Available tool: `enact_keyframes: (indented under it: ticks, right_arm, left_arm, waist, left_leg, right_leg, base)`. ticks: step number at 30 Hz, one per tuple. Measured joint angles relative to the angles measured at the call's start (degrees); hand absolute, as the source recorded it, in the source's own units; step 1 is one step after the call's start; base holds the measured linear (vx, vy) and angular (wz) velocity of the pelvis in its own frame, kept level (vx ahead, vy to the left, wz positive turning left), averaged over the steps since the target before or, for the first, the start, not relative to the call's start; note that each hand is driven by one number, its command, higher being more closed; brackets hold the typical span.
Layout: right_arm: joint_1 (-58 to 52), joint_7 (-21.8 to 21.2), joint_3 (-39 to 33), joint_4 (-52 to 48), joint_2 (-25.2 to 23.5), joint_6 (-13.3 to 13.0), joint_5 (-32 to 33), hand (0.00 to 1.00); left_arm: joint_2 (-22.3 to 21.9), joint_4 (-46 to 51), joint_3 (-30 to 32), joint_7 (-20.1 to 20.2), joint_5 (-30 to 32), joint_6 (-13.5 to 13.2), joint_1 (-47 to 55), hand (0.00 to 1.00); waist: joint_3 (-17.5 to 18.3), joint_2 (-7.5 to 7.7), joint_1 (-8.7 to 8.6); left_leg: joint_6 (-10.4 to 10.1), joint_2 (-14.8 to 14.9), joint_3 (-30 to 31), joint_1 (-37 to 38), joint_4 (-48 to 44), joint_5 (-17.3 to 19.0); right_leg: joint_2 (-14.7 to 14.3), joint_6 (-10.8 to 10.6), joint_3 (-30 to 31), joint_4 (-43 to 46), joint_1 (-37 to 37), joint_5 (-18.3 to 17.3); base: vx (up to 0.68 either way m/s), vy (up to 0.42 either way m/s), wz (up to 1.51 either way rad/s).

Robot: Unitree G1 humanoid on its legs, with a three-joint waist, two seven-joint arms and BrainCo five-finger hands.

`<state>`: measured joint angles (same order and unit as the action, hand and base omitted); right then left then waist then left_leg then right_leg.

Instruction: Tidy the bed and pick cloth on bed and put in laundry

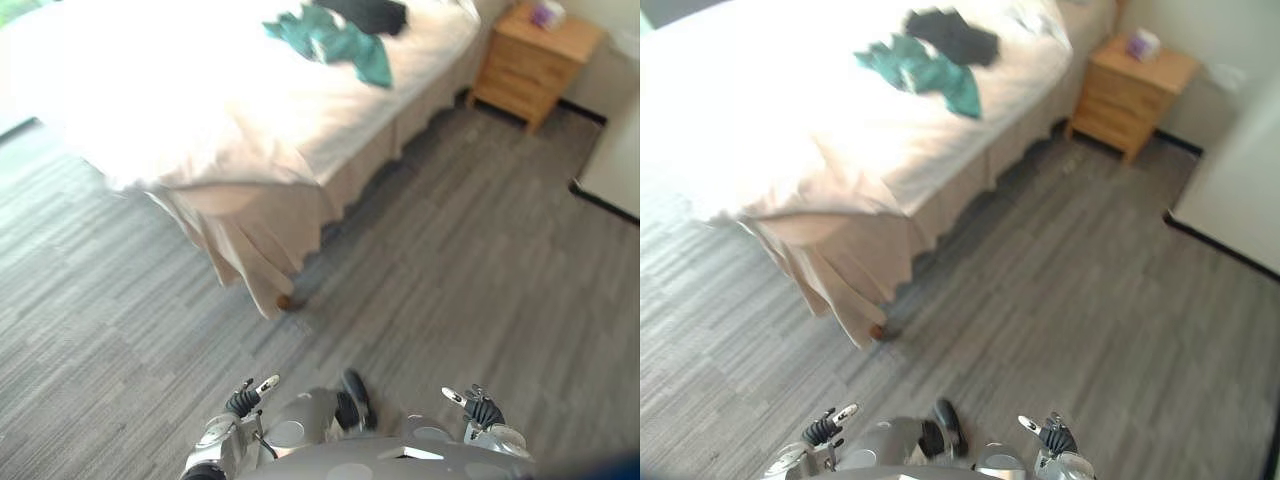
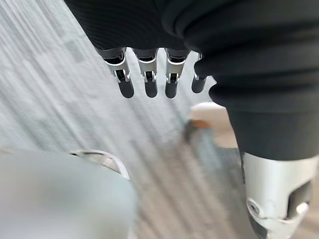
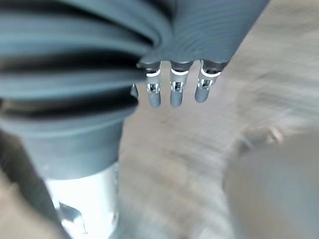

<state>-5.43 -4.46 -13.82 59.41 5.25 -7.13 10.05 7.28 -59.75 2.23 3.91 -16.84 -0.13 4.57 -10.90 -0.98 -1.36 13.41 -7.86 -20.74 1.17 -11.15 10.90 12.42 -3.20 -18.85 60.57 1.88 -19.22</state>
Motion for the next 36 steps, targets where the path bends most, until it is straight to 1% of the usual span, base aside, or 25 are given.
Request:
enact_keyframes:
  ticks: [2, 3, 4, 5, 6, 7, 8, 9, 10, 11, 13, 14, 15, 16, 17, 18, 20, 22, 23, 27, 29, 31, 33, 34, 36]
  right_arm:
    - [0.05, 0.22, -0.17, -0.11, 0.49, -0.72, 1.41, 0.00]
    - [-0.04, 0.50, -0.25, -0.09, 0.04, -0.74, 2.71, 0.00]
    - [-0.05, 0.79, -0.34, -0.09, -0.26, -0.72, 3.40, 0.00]
    - [-0.01, 1.28, -0.62, -0.08, -0.81, -0.57, 4.44, 0.00]
    - [0.10, 1.42, -0.78, -0.06, -1.22, -0.37, 4.65, 0.00]
    - [0.09, 1.42, -0.82, -0.06, -1.45, -0.14, 4.82, 0.00]
    - [0.05, 1.42, -1.03, -0.02, -2.03, 0.01, 5.08, 0.00]
    - [-0.05, 1.11, -1.19, 0.15, -2.82, 0.27, 5.68, 0.00]
    - [0.12, 0.92, -1.42, 0.36, -2.44, 0.75, 6.54, 0.00]
    - [1.37, 0.77, -1.36, 0.24, -1.67, 1.37, 7.24, 0.00]
    - [3.08, -0.02, -0.90, 0.10, -0.19, 2.02, 7.90, 0.00]
    - [3.31, -0.11, -0.51, 0.10, 0.00, 2.17, 7.90, 0.00]
    - [3.24, -0.32, 0.40, 0.24, -0.21, 2.53, 7.88, 0.00]
    - [3.11, -0.37, 1.04, 0.39, -0.23, 2.68, 7.84, 0.00]
    - [3.02, -0.38, 1.37, 0.68, -0.28, 3.13, 7.77, 0.00]
    - [2.93, -0.34, 1.28, 1.30, -0.54, 3.48, 7.62, 0.00]
    - [2.30, -0.10, 0.93, 1.46, -0.02, 3.79, 6.53, 0.00]
    - [1.05, 0.29, 0.45, 1.24, 0.33, 3.81, 6.58, 0.00]
    - [0.99, 0.38, 0.42, 1.34, 0.54, 3.97, 6.55, 0.00]
    - [0.25, 0.56, -1.27, 1.48, -1.13, 4.58, 6.57, 0.00]
    - [-0.26, 0.12, -1.43, 1.42, -1.44, 4.57, 6.52, 0.00]
    - [-1.03, -0.04, -1.56, 1.06, -1.38, 4.56, 6.34, 0.00]
    - [-1.65, -0.13, -2.77, 1.10, -1.26, 4.57, 5.86, 0.00]
    - [-1.89, -0.15, -3.18, 1.11, -1.18, 4.57, 5.63, 0.00]
    - [-2.29, -0.33, -3.78, 1.11, -0.24, 4.55, 5.36, 0.00]
  left_arm:
    - [-0.22, 0.01, -1.99, -0.14, -0.07, -0.68, -0.08, 0.00]
    - [-0.21, -0.02, -2.39, -0.16, -0.07, -0.79, 0.05, 0.00]
    - [-0.20, -0.03, -2.36, -0.16, -0.14, -0.80, 0.00, 0.00]
    - [-0.10, -0.02, -2.35, -0.16, -0.55, -0.75, -0.53, 0.00]
    - [0.04, 0.00, -2.04, -0.18, -0.70, -0.69, -0.59, 0.00]
    - [0.08, 0.01, -1.87, -0.18, -0.69, -0.58, -0.56, 0.00]
    - [0.15, 0.09, -1.09, -0.19, -0.62, -0.38, -0.04, 0.00]
    - [0.33, 0.40, 0.52, -0.25, -0.47, -0.13, 0.01, 0.00]
    - [-0.42, 0.14, 1.26, -0.42, -0.55, 0.07, -0.45, 0.00]
    - [-1.91, 0.79, 1.41, -0.24, -0.37, -0.11, 0.20, 0.00]
    - [-3.69, 1.16, 2.42, -0.21, 0.02, -0.15, 0.42, 0.00]
    - [-3.68, 1.15, 2.45, -0.20, -0.04, -0.18, 0.42, 0.00]
    - [-3.43, 1.18, 2.81, -0.33, -0.17, -0.37, 0.46, 0.00]
    - [-3.29, 1.20, 2.86, -0.48, -0.15, -0.59, 0.45, 0.00]
    - [-3.07, 1.40, 2.85, -0.60, -0.08, -0.97, 0.39, 0.00]
    - [-3.06, 1.61, 2.77, -0.65, -0.01, -1.34, 0.47, 0.00]
    - [-3.62, 1.72, 2.48, -0.53, 0.08, -1.38, 0.43, 0.00]
    - [-4.11, 1.70, 2.11, -0.19, 0.56, -1.32, 0.11, 0.00]
    - [-4.06, 1.56, 2.12, -0.22, 0.54, -1.24, 0.13, 0.00]
    - [-2.37, 1.63, 1.93, -3.12, -0.86, -1.31, 0.69, 0.00]
    - [-1.97, 1.64, 2.44, -6.19, -5.11, -1.46, 1.28, 0.00]
    - [-1.98, 1.76, 5.19, -8.66, -9.98, -2.49, 1.72, 0.00]
    - [-1.12, 3.93, 12.98, -10.78, -17.01, -5.13, 2.16, 0.00]
    - [-0.56, 4.60, 14.80, -11.00, -19.16, -5.95, 2.20, 0.00]
    - [2.48, 5.96, 23.03, -11.47, -28.70, -10.29, 2.18, 0.00]
  waist:
    - [-0.06, -0.67, -0.54]
    - [0.07, -1.00, -0.80]
    - [0.19, -0.74, -0.80]
    - [0.21, -0.04, -0.75]
    - [0.08, 0.51, -0.63]
    - [0.19, 0.82, -0.57]
    - [0.32, 1.99, -0.24]
    - [0.21, 3.77, 0.60]
    - [-0.18, 2.76, 0.57]
    - [-0.06, 0.70, 0.92]
    - [-0.04, -2.14, 0.91]
    - [-0.17, -2.25, 0.90]
    - [-0.46, -1.77, 1.24]
    - [-0.59, -1.38, 1.28]
    - [-1.02, -0.26, 1.60]
    - [-0.96, -0.41, 1.58]
    - [-0.86, -0.58, 0.48]
    - [-0.42, -1.40, -0.64]
    - [-0.03, -1.88, -0.72]
    - [1.14, 0.21, -0.34]
    - [1.44, 0.50, -0.48]
    - [1.88, 0.08, -0.54]
    - [1.98, -0.27, -0.76]
    - [2.08, -0.42, -0.70]
    - [2.27, -1.44, -0.69]
  left_leg:
    - [-1.99, 0.73, 6.38, 5.03, 3.44, -0.86]
    - [-3.51, 1.71, 10.77, 6.58, 4.86, -0.61]
    - [-4.22, 2.21, 12.75, 7.02, 5.07, -0.30]
    - [-6.11, 3.05, 16.72, 7.34, 5.04, 0.57]
    - [-7.16, 3.64, 19.79, 8.09, 4.95, 0.96]
    - [-8.00, 3.89, 21.16, 8.43, 4.70, 1.41]
    - [-10.05, 4.11, 22.09, 9.47, 4.21, 2.58]
    - [-12.97, 3.91, 21.65, 11.13, 3.59, 4.56]
    - [-13.92, 5.39, 21.53, 12.13, 3.14, 5.46]
    - [-15.40, 7.84, 20.70, 11.97, 2.43, 5.42]
    - [-16.27, 10.86, 19.42, 11.99, 1.21, 5.26]
    - [-16.90, 11.02, 19.24, 11.78, 0.35, 4.81]
    - [-17.87, 11.42, 17.85, 11.03, -3.08, 2.76]
    - [-18.03, 11.39, 17.33, 10.41, -5.05, 1.91]
    - [-17.59, 11.91, 15.70, 9.67, -7.13, 2.04]
    - [-17.47, 12.87, 12.47, 9.59, -6.33, 3.60]
    - [-17.54, 14.10, 8.55, 8.72, -1.30, 3.55]
    - [-18.74, 16.39, 5.44, 5.69, 3.98, -4.20]
    - [-18.79, 16.19, 5.66, 6.03, 4.52, -4.17]
    - [-18.21, 14.73, 6.41, 5.93, 9.13, -4.45]
    - [-18.11, 14.11, 7.13, 6.33, 9.53, -4.54]
    - [-18.04, 13.77, 7.31, 7.13, 10.71, -4.87]
    - [-18.13, 13.43, 8.93, 6.96, 11.64, -5.50]
    - [-18.17, 13.40, 9.18, 7.05, 12.11, -5.79]
    - [-18.42, 13.37, 10.38, 7.43, 13.31, -6.50]
  right_leg:
    - [-0.18, -1.61, 3.14, -9.10, 4.10, -0.89]
    - [-1.23, -2.71, 5.71, -18.52, 6.42, -0.20]
    - [-1.97, -3.67, 7.54, -23.92, 7.59, 0.71]
    - [-3.15, -4.44, 11.48, -34.02, 9.09, 3.86]
    - [-3.85, -4.55, 14.42, -42.58, 9.47, 8.10]
    - [-4.10, -4.47, 15.46, -45.93, 9.45, 10.40]
    - [-4.32, -4.03, 16.42, -50.76, 8.81, 15.75]
    - [-3.78, -2.09, 17.10, -53.08, 6.99, 23.99]
    - [-4.59, -4.77, 16.19, -51.76, 6.24, 24.48]
    - [-6.22, -3.15, 14.77, -50.96, 5.61, 22.79]
    - [-8.52, -1.60, 12.55, -50.95, 4.42, 20.33]
    - [-8.73, -1.17, 11.97, -51.01, 3.84, 19.79]
    - [-8.95, -0.34, 11.57, -51.95, 1.56, 19.08]
    - [-8.76, -0.09, 11.45, -52.60, 0.55, 18.92]
    - [-8.15, 0.10, 11.26, -53.57, -0.85, 18.80]
    - [-7.84, 0.20, 10.58, -54.89, -2.53, 18.74]
    - [-7.08, 0.18, 8.80, -56.25, -3.96, 18.75]
    - [-7.02, -0.97, 5.73, -57.71, -4.96, 18.52]
    - [-6.98, -1.38, 5.37, -58.31, -5.42, 18.68]
    - [-6.60, -2.73, 2.55, -64.98, -8.10, 21.71]
    - [-6.19, -3.12, 1.96, -65.97, -9.20, 22.04]
    - [-5.98, -3.22, 1.16, -65.99, -9.61, 21.96]
    - [-5.70, -3.47, -0.67, -65.99, -9.99, 21.70]
    - [-5.70, -3.51, -1.04, -65.99, -10.07, 21.61]
    - [-5.73, -3.55, -2.39, -65.99, -10.62, 21.25]
  base:
    - [0.57, -0.091, 1.74]
    - [0.36, -0.141, 1.42]
    - [0.43, -0.218, 1.71]
    - [0.44, -0.264, 1.56]
    - [0.45, -0.287, 1.47]
    - [0.48, -0.345, 1.23]
    - [0.51, -0.393, 1.03]
    - [0.61, -0.465, 0.92]
    - [0.47, -0.369, 0.67]
    - [0.41, -0.324, 0.43]
    - [0.39, -0.295, 0.36]
    - [0.43, -0.333, 0.29]
    - [0.26, -0.221, 0.21]
    - [0.27, -0.237, 0.15]
    - [0.15, -0.139, 0.10]
    - [0.17, -0.162, 0.19]
    - [0.09, -0.083, 0.40]
    - [0.05, 0.003, 0.60]
    - [0.04, 0.068, 0.57]
    - [0.01, 0.075, 0.35]
    - [0.03, 0.028, 0.17]
    - [0.03, 0.024, 0.11]
    - [0.02, 0.005, 0.34]
    - [0.01, -0.008, 0.33]
    - [0.01, -0.014, 0.27]
